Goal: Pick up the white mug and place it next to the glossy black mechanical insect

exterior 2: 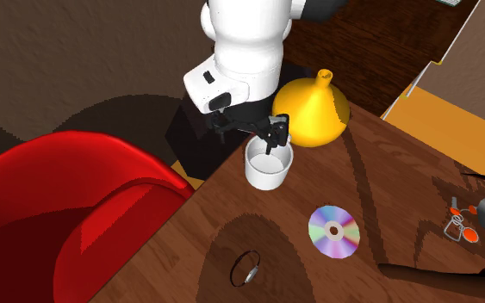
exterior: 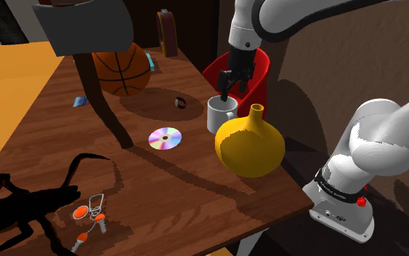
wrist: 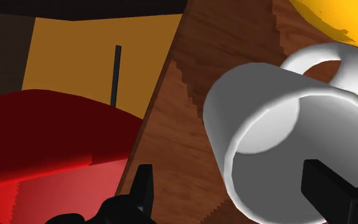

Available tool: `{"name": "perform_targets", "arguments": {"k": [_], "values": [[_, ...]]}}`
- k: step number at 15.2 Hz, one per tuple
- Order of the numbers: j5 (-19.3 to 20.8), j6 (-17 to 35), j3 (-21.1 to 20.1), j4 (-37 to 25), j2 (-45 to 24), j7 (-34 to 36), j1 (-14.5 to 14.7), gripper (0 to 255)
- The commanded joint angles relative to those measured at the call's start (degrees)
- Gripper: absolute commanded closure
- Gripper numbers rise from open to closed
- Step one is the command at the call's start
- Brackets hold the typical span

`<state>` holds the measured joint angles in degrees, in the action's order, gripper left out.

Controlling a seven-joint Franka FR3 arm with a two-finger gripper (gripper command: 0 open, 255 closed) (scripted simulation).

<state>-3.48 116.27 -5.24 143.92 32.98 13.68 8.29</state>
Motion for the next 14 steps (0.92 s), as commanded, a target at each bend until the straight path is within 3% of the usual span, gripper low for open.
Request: {"name": "perform_targets", "arguments": {"k": [1, 6, 14], "values": [[-0.2, 1.6, -0.2, 0.9, -0.7, 0.1, 0.2, 0], [-0.4, 6.5, -0.5, 3.9, -2.6, 0.1, 0.2, 0], [-0.4, 6.5, -0.5, 3.9, -2.6, 0.1, 0.2, 0]]}}
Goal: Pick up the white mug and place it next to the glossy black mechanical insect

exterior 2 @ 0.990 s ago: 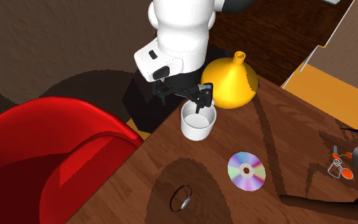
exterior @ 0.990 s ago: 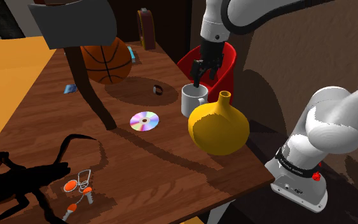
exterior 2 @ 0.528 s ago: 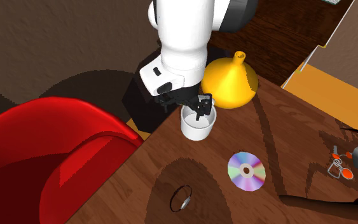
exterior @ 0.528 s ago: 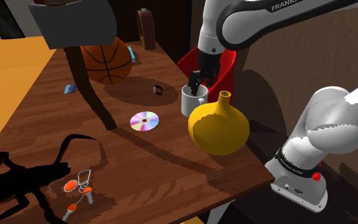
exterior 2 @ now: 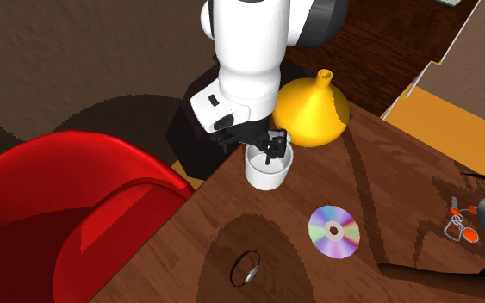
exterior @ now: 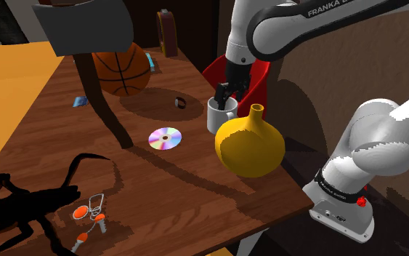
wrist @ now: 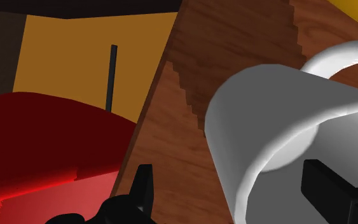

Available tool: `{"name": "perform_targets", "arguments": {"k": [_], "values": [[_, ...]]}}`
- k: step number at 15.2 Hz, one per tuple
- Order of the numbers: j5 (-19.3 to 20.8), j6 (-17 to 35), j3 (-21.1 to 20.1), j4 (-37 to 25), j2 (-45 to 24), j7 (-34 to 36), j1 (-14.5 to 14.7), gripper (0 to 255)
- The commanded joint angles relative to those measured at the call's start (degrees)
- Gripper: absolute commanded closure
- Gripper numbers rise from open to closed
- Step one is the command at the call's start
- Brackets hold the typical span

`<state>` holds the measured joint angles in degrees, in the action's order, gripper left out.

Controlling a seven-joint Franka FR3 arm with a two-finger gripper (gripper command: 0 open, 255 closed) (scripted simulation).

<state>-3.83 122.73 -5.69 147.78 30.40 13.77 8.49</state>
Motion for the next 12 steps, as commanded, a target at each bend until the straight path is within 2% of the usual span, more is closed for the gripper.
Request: {"name": "perform_targets", "arguments": {"k": [1, 10, 12], "values": [[0.0, 0.0, 0.0, 0.0, 0.0, 0.0, 0.0, 255], [0.0, 0.0, 0.0, 0.0, 0.0, 0.0, 0.0, 255], [0.1, -1.7, 0.1, -1.2, 0.6, 0.0, 0.0, 255]]}}
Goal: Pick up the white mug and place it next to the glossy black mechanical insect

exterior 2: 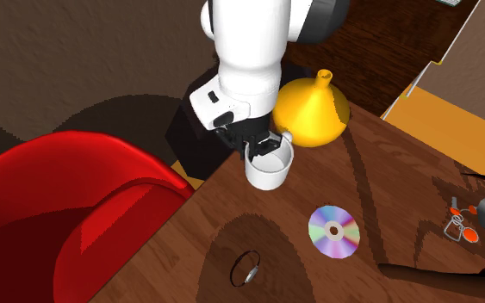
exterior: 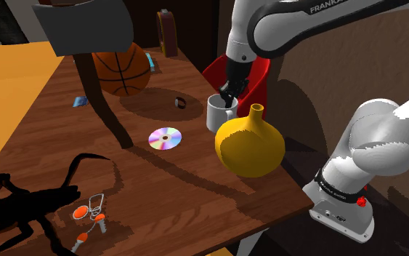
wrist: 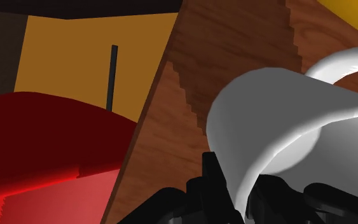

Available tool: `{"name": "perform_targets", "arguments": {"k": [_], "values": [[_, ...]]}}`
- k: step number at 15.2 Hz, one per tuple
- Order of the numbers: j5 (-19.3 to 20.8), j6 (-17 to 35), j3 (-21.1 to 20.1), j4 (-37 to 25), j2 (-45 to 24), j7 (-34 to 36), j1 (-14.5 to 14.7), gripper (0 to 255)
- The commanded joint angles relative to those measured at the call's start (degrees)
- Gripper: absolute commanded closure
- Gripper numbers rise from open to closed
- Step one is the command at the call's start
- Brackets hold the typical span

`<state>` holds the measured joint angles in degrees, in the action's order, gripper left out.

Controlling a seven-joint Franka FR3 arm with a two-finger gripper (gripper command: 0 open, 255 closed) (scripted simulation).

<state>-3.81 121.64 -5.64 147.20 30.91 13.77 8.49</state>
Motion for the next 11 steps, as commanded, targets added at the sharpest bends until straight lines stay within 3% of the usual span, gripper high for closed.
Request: {"name": "perform_targets", "arguments": {"k": [1, 11], "values": [[0.1, -1.5, 0.1, -1.2, 0.3, 0.0, 0.0, 255], [0.3, -9.7, 0.4, -7.8, 1.9, 0.1, -0.1, 255]]}}
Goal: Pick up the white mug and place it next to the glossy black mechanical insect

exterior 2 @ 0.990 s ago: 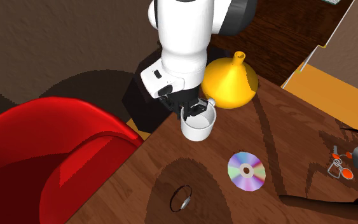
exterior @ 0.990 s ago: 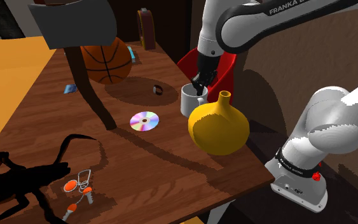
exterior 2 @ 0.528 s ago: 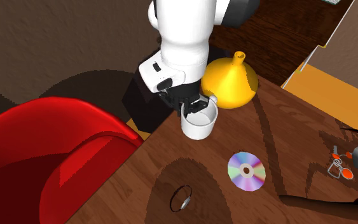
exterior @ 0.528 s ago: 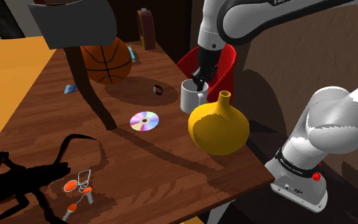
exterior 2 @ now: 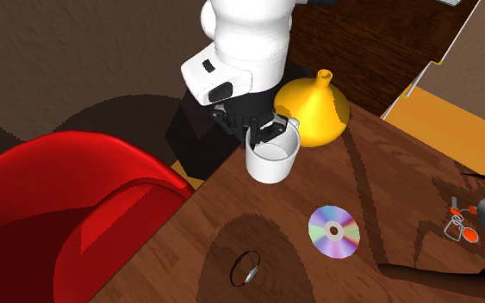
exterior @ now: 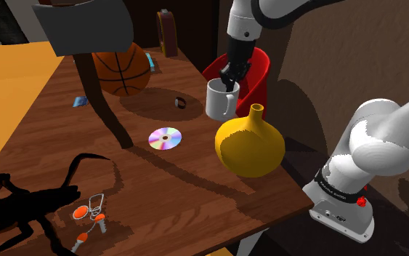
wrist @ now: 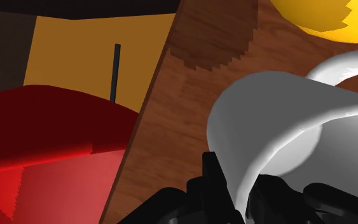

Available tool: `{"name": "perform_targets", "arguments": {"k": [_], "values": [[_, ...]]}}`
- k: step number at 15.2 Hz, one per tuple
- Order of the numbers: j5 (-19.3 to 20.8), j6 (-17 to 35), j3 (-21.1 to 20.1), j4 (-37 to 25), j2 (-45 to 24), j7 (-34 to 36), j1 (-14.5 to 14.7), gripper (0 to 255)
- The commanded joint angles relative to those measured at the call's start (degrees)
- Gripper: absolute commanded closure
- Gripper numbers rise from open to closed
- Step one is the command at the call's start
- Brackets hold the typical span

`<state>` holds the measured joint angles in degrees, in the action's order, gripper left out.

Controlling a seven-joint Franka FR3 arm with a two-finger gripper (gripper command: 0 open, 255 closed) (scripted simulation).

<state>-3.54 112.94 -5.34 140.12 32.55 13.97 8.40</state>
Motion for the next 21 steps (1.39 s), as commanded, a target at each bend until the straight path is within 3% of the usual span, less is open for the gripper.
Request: {"name": "perform_targets", "arguments": {"k": [1, 21], "values": [[0.1, -1.7, 0.2, -1.5, 0.3, -0.1, -0.1, 255], [0.6, -16.9, 0.7, -17.9, -1.0, 0.2, -0.3, 255]]}}
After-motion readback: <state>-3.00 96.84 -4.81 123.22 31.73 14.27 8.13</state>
